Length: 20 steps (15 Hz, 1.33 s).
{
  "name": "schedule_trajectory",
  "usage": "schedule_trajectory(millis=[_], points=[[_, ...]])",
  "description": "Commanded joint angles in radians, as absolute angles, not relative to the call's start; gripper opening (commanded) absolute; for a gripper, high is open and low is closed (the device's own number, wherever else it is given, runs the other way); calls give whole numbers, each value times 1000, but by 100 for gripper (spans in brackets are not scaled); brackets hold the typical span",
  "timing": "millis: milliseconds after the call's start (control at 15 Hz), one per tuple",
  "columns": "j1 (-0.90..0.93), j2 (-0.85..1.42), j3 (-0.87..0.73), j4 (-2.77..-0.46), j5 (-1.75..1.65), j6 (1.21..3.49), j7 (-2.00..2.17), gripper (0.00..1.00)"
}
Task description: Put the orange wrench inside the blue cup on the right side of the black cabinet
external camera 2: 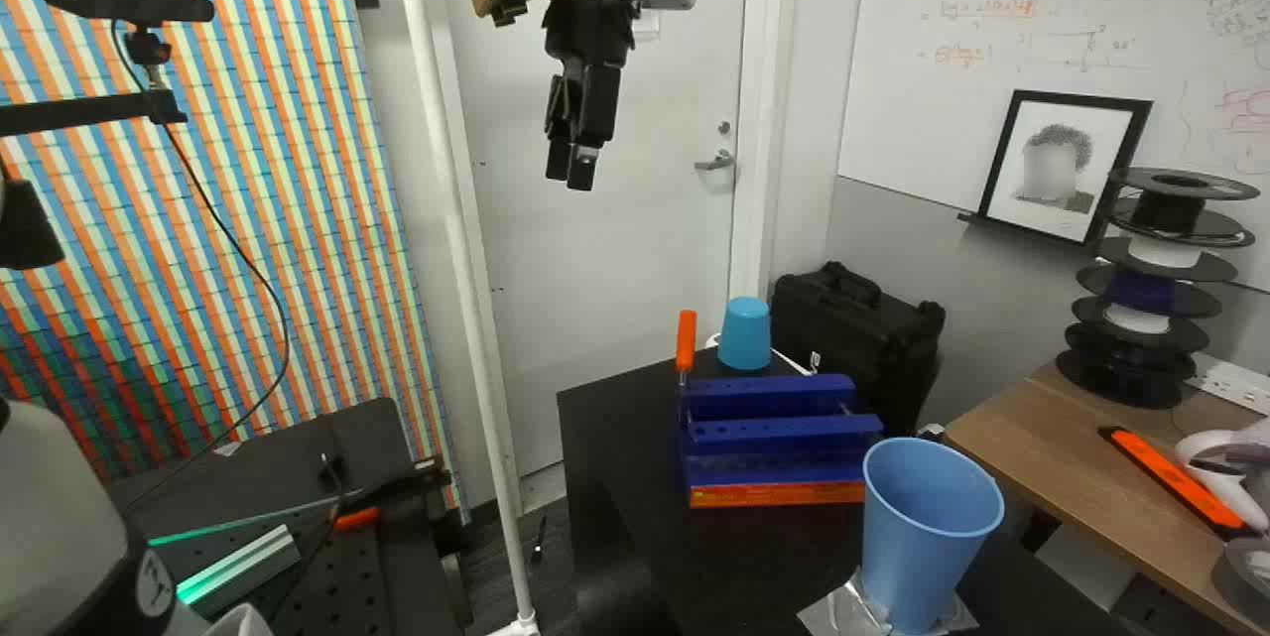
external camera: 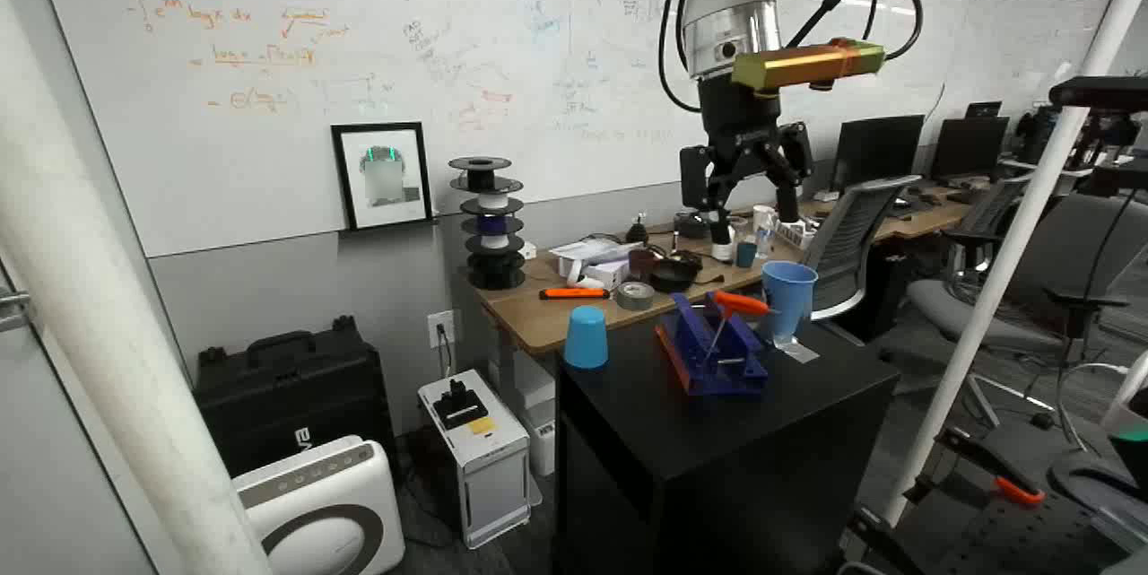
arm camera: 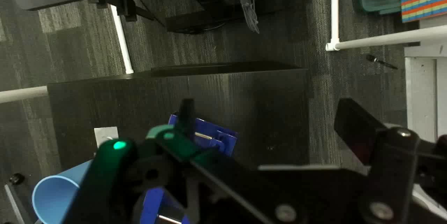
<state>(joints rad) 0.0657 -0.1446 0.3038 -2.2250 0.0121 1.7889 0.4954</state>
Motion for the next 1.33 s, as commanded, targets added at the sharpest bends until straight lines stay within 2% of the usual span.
schedule_trajectory(millis=[0,467,800,1267], points=[[99,-143,271,-2221,8,1788,499,100],[99,-144,271,-2216,8,1788,499,100],[113,-101,259,-2196,-215,1797,304,100],[105,61,192,-2204,-363,2033,-24,100]])
